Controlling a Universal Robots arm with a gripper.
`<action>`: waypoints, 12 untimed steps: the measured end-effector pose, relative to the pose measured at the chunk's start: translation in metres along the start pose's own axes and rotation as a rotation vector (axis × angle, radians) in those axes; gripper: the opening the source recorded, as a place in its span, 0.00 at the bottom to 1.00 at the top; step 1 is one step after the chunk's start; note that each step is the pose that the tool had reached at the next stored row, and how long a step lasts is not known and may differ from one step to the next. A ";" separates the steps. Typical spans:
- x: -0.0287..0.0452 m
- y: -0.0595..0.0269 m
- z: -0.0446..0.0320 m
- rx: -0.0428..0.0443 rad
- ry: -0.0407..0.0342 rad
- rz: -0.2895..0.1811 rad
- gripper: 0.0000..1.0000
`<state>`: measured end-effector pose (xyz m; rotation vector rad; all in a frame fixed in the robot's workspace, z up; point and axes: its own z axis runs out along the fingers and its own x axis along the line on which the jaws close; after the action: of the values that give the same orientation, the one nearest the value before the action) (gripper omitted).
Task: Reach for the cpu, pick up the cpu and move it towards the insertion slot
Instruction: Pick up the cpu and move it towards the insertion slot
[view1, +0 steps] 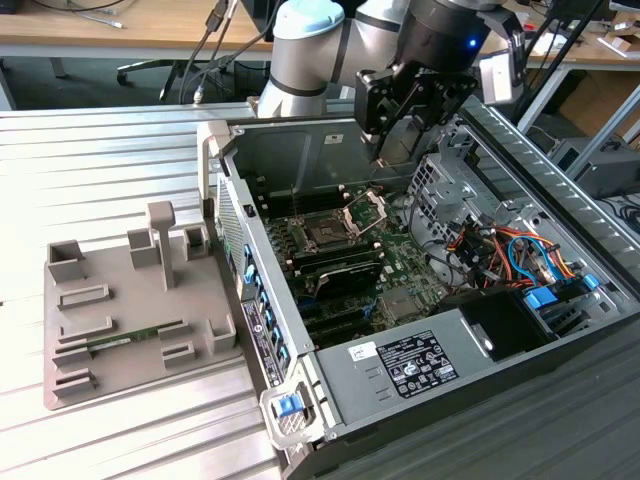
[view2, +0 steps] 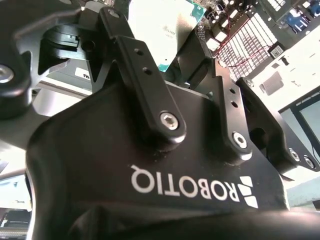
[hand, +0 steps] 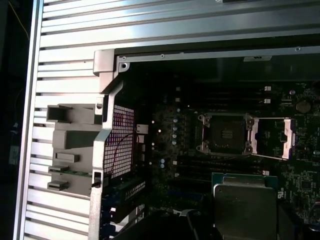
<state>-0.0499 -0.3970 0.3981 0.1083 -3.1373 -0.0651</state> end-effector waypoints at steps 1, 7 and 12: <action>-0.0006 0.0000 0.0000 0.0000 0.0000 0.000 0.55; -0.0047 -0.0003 0.0000 0.0000 0.0000 0.000 0.55; -0.0088 -0.0006 0.0000 0.0000 0.0000 0.000 0.55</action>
<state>-0.0411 -0.3970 0.3980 0.1082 -3.1373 -0.0651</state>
